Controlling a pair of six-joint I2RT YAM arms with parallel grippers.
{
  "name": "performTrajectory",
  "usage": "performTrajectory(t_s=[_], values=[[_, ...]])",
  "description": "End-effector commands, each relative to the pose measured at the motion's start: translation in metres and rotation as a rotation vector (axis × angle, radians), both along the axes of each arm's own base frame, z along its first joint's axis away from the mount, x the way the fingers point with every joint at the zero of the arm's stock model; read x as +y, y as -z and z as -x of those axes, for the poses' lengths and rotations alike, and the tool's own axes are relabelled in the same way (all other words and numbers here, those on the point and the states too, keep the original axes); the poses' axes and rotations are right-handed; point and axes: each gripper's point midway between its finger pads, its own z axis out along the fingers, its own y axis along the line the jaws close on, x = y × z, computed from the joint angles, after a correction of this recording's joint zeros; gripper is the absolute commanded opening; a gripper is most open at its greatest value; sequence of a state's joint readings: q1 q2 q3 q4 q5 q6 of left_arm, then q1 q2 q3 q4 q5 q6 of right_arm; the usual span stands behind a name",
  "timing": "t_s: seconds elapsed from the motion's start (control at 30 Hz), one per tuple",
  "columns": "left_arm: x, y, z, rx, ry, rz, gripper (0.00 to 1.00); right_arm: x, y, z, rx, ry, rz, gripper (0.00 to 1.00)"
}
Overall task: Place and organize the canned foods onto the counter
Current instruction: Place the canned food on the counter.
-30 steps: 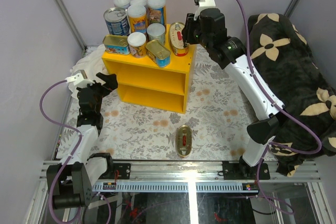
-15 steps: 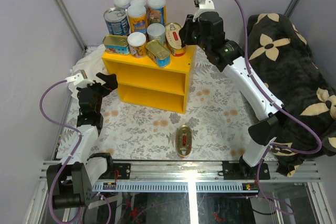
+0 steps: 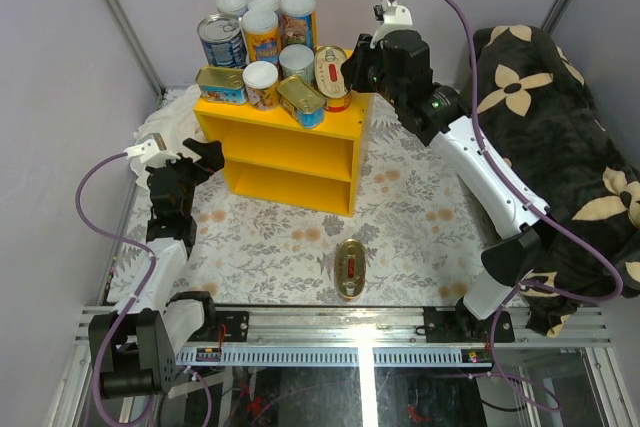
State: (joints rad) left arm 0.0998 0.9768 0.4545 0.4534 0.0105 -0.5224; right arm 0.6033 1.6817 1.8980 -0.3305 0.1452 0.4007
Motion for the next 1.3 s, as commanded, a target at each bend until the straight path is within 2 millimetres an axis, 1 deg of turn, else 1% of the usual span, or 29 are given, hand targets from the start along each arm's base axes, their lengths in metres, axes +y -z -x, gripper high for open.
performTrajectory(t_s=[0.0, 0.43, 0.7, 0.73, 0.77, 0.87, 0.93, 1.0, 1.03, 1.07, 1.1, 1.13, 1.2, 1.23, 1.27], values=[[0.014, -0.021, -0.002, -0.066, -0.062, -0.011, 1.0, 0.016, 0.002, 0.02, 0.032, -0.076, -0.003, 0.27], [0.014, -0.021, -0.001, -0.065, -0.063, -0.011, 1.0, 0.03, 0.006, 0.023, 0.046, -0.11, 0.015, 0.27], [0.014, -0.021, -0.001, -0.066, -0.063, -0.013, 1.0, 0.033, 0.006, 0.023, 0.047, -0.115, 0.024, 0.27], [0.015, -0.021, -0.001, -0.065, -0.064, -0.013, 1.0, 0.033, 0.004, 0.023, 0.042, -0.114, 0.024, 0.29], [0.015, -0.021, -0.001, -0.066, -0.065, -0.013, 1.0, 0.031, 0.003, 0.023, 0.04, -0.108, 0.029, 0.35], [0.015, -0.021, -0.001, -0.064, -0.065, -0.012, 1.0, 0.023, -0.007, 0.024, 0.012, -0.085, 0.038, 0.61], [0.015, -0.022, 0.0, -0.067, -0.065, -0.012, 1.0, 0.016, -0.022, 0.027, -0.031, -0.073, 0.039, 0.76], [0.015, -0.022, 0.0, -0.069, -0.065, -0.012, 1.0, 0.006, -0.041, 0.03, -0.074, -0.046, 0.039, 0.88], [0.015, -0.023, 0.0, -0.072, -0.066, -0.011, 1.0, -0.002, -0.055, 0.035, -0.104, -0.032, 0.033, 0.92], [0.015, -0.023, 0.0, -0.071, -0.066, -0.012, 1.0, -0.009, -0.063, 0.038, -0.125, -0.016, 0.03, 0.95], [0.015, -0.023, 0.001, -0.072, -0.066, -0.012, 1.0, -0.019, -0.078, 0.045, -0.159, 0.004, 0.016, 0.98], [0.015, -0.023, 0.001, -0.072, -0.068, -0.012, 1.0, -0.028, -0.086, 0.051, -0.183, 0.02, 0.008, 1.0], [0.016, -0.023, 0.002, -0.073, -0.07, -0.014, 1.0, -0.047, -0.098, 0.066, -0.227, 0.057, -0.012, 0.99], [0.015, -0.025, 0.003, -0.077, -0.069, -0.014, 1.0, -0.056, -0.1, 0.074, -0.241, 0.068, -0.021, 0.99], [0.015, -0.025, 0.003, -0.077, -0.069, -0.014, 1.0, -0.065, -0.092, 0.083, -0.239, 0.077, -0.021, 0.99]])
